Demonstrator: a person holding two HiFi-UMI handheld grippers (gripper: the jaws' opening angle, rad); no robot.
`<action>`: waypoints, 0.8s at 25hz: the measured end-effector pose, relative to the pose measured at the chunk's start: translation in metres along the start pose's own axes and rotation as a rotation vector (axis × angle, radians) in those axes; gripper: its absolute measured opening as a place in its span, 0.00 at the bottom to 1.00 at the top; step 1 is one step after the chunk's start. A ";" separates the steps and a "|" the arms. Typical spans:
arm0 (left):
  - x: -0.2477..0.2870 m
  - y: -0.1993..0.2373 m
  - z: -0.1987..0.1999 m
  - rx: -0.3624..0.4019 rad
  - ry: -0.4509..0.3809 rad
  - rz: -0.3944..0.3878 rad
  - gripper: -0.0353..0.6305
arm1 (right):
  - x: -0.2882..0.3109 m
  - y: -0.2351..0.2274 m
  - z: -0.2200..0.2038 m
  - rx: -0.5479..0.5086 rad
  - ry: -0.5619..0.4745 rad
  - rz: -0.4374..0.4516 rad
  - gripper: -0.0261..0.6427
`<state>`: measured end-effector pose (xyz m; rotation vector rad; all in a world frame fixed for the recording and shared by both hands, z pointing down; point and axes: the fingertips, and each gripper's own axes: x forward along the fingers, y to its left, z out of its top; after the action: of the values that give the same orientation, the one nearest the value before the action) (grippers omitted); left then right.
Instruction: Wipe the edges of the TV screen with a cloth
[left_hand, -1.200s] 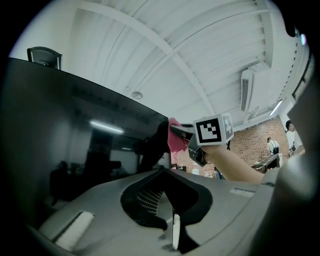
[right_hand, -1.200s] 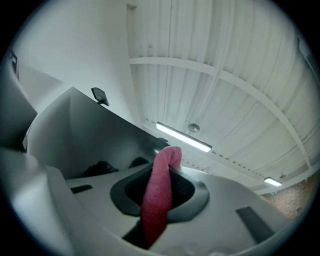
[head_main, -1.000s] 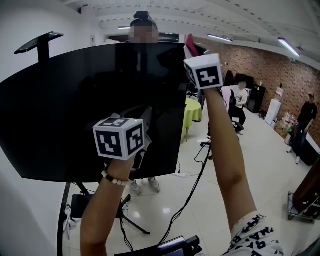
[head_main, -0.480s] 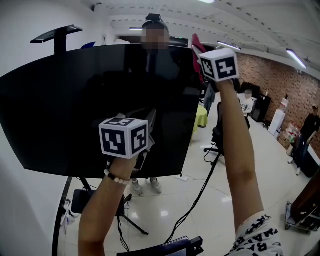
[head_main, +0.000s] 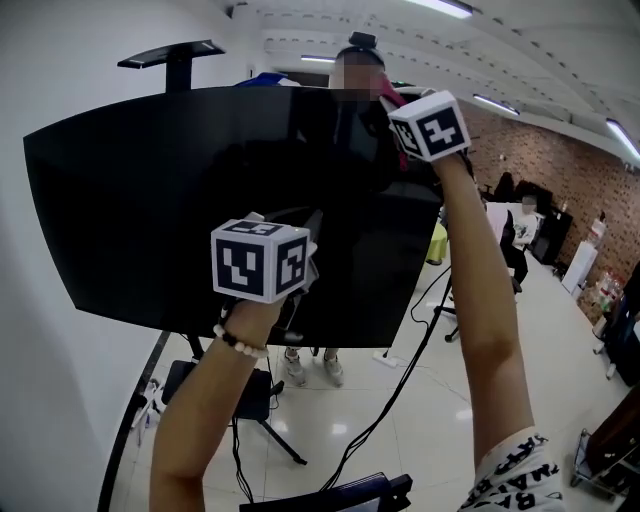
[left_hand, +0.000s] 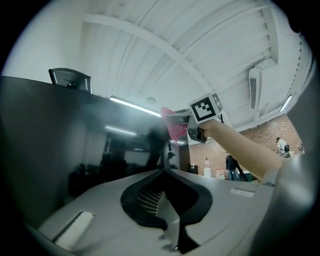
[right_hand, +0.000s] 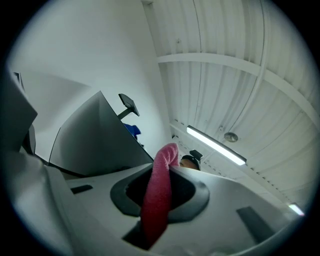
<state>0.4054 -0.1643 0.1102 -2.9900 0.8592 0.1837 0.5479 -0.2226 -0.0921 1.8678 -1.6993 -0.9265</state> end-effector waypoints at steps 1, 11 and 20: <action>-0.006 0.005 0.000 0.004 0.002 0.013 0.03 | 0.004 0.008 0.006 -0.007 -0.003 0.003 0.14; -0.064 0.088 0.005 0.015 0.001 0.156 0.03 | 0.051 0.099 0.083 -0.104 -0.074 0.068 0.14; -0.118 0.182 0.029 0.079 -0.012 0.302 0.04 | 0.085 0.180 0.148 -0.150 -0.099 0.179 0.14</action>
<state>0.2064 -0.2544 0.0971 -2.7693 1.2812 0.1678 0.3186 -0.3152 -0.0777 1.5696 -1.7688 -1.0561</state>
